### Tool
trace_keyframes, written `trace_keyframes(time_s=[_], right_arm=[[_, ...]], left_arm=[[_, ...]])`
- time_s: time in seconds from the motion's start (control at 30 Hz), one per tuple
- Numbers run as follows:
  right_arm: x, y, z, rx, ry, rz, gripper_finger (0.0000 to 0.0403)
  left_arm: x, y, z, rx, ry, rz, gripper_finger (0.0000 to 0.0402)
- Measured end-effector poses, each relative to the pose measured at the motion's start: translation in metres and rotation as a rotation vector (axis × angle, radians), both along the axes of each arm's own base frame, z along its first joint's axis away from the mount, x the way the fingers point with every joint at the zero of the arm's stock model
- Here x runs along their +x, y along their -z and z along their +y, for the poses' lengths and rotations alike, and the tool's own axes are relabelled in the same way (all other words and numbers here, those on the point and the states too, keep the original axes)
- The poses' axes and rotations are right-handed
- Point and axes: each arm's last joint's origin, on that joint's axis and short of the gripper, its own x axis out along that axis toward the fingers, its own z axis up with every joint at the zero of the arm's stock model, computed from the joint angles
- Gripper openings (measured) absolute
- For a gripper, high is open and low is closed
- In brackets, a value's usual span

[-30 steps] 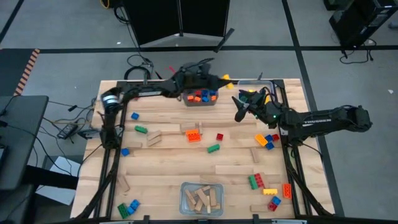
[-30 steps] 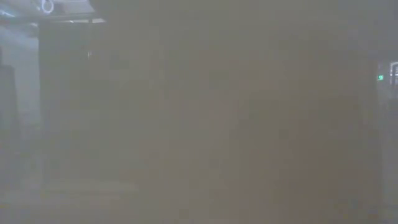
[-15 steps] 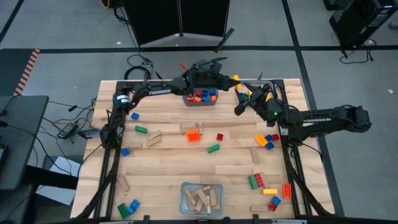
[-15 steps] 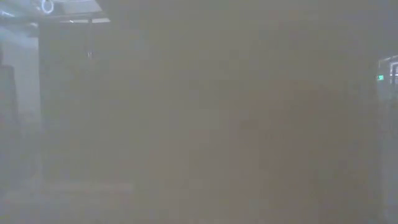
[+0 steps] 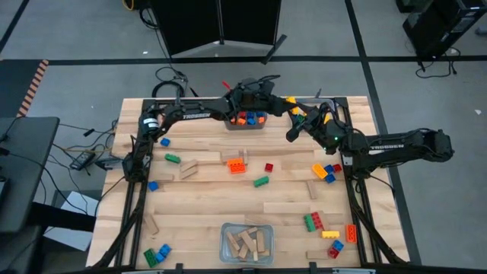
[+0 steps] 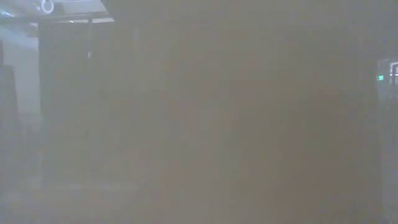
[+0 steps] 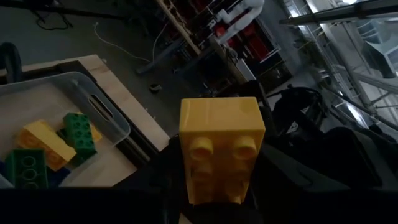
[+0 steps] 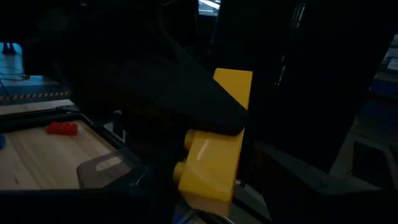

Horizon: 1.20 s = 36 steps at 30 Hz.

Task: Sort blocks by size
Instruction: Put the large yellow game piece into the transparent bin

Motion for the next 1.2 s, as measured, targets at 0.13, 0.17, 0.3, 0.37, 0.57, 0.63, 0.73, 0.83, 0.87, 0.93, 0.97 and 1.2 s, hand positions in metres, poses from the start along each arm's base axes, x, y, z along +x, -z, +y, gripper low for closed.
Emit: trace_keyframes(time_s=[0.13,0.17,0.3,0.37,0.57,0.63,0.73,0.83,0.87,0.93,0.97,1.2], right_arm=[[0.000,0.000,0.000,0.000,-0.005,0.000,0.0181],[0.000,0.000,0.000,0.000,-0.005,0.000,0.0171],[0.000,0.000,0.000,-0.003,-0.003,0.004,0.0125],[0.000,0.000,0.000,-0.004,-0.004,0.009,0.0107],[0.001,0.000,0.002,-0.002,-0.012,0.007,0.0106],[0.001,0.000,0.003,-0.001,-0.017,0.005,0.0111],[0.001,0.000,0.004,0.003,-0.023,-0.004,0.0121],[0.001,0.000,0.004,0.003,-0.014,-0.001,0.0119],[0.001,0.000,0.004,0.003,-0.008,0.000,0.0116],[0.001,0.000,0.004,0.003,0.006,-0.002,0.0110],[0.000,0.000,0.003,0.002,0.010,-0.003,0.0109],[-0.001,0.001,0.002,0.005,0.089,0.011,0.0113]], left_arm=[[0.003,0.000,-0.007,0.001,0.004,0.000,0.0162],[0.003,0.000,-0.008,0.001,0.002,-0.002,0.0162],[0.004,0.000,-0.011,-0.006,-0.002,-0.002,0.0164],[0.004,0.000,-0.011,-0.027,-0.006,-0.002,0.0164],[0.003,0.000,-0.009,-0.047,-0.018,0.006,0.0165],[0.002,0.001,-0.005,-0.047,-0.018,0.006,0.0171],[0.000,0.000,0.000,-0.044,-0.015,0.005,0.0188],[-0.002,0.000,0.006,-0.043,-0.028,0.004,0.0210],[-0.003,0.000,0.007,-0.043,-0.032,0.003,0.0217],[-0.004,-0.001,0.010,-0.035,-0.041,-0.009,0.0230],[-0.005,-0.003,0.013,-0.011,-0.046,-0.022,0.0236],[-0.019,-0.012,0.046,0.208,-0.121,-0.087,0.0247]])
